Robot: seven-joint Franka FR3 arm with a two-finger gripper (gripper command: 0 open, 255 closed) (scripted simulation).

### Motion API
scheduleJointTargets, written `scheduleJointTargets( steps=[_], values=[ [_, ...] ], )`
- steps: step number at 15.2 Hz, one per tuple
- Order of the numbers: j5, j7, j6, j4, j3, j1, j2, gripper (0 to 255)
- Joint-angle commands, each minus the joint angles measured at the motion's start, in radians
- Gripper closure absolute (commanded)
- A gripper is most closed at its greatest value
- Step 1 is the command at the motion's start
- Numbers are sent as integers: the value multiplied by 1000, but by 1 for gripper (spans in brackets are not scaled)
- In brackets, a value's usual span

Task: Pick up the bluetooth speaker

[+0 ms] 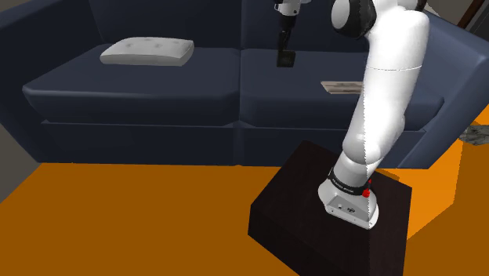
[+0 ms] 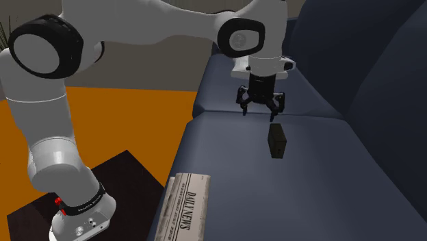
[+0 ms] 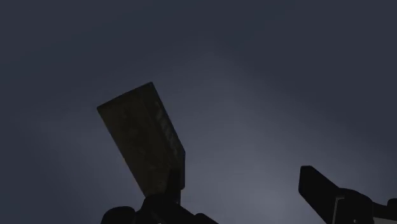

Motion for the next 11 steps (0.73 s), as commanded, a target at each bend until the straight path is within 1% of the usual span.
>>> scheduleJointTargets(
  steps=[1, 4, 5, 11],
  values=[
    [49, -48, -28, 116, -1, -42, 96, 0],
    [117, -100, -90, 324, 11, -121, 249, 0],
    [121, -102, -95, 342, 15, -129, 261, 0],
    [119, -107, -9, 245, 17, -114, 252, 0]
  ],
)
